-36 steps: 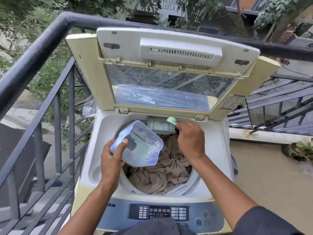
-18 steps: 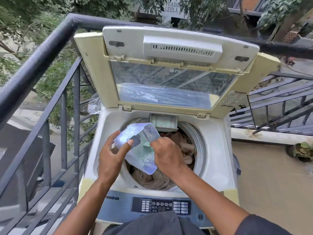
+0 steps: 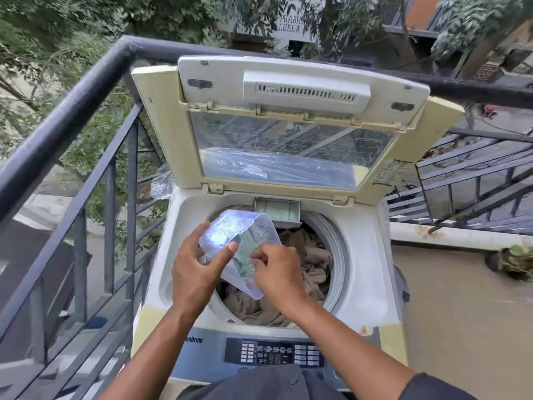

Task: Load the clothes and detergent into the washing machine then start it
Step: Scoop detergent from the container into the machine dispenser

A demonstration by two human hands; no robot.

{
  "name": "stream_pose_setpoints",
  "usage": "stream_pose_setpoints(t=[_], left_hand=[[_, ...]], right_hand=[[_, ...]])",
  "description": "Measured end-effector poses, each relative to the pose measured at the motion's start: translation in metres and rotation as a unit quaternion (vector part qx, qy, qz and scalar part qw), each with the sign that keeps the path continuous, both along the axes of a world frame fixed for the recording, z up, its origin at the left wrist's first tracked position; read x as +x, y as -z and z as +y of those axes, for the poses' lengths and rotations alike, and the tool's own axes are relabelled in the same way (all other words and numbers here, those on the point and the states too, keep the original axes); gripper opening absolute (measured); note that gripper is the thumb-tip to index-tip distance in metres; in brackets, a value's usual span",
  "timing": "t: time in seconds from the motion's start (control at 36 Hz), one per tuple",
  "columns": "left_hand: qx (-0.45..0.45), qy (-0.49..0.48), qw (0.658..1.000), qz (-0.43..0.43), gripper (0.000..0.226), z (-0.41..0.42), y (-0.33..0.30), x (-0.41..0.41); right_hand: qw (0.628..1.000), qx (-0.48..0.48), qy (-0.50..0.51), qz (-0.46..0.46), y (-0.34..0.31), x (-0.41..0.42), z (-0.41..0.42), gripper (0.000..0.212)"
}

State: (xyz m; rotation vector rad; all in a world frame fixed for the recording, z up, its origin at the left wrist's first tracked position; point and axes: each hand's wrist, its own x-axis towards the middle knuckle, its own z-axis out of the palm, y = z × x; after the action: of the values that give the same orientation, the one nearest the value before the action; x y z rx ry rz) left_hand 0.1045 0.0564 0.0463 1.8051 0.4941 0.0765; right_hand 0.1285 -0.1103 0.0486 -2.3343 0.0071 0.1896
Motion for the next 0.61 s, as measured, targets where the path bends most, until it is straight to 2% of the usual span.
stream_pose_setpoints(t=[0.14,0.25,0.42,0.61], left_hand=[[-0.008,-0.034,0.999,0.019,0.080,0.001,0.007,0.003],[-0.021,-0.063,0.997,0.035,0.095,0.002,0.014,0.008],[-0.049,-0.093,0.993,0.061,0.106,0.001,0.025,0.019],[-0.024,-0.094,0.993,0.069,0.101,0.003,0.033,0.033]], right_hand=[[0.989,0.084,0.112,0.045,0.007,0.003,-0.018,0.017],[0.964,0.177,0.183,0.079,0.009,0.005,-0.029,0.022],[0.924,0.273,0.253,0.083,0.005,0.016,-0.043,0.017],[0.888,0.333,0.310,0.064,-0.001,0.048,-0.059,0.010]])
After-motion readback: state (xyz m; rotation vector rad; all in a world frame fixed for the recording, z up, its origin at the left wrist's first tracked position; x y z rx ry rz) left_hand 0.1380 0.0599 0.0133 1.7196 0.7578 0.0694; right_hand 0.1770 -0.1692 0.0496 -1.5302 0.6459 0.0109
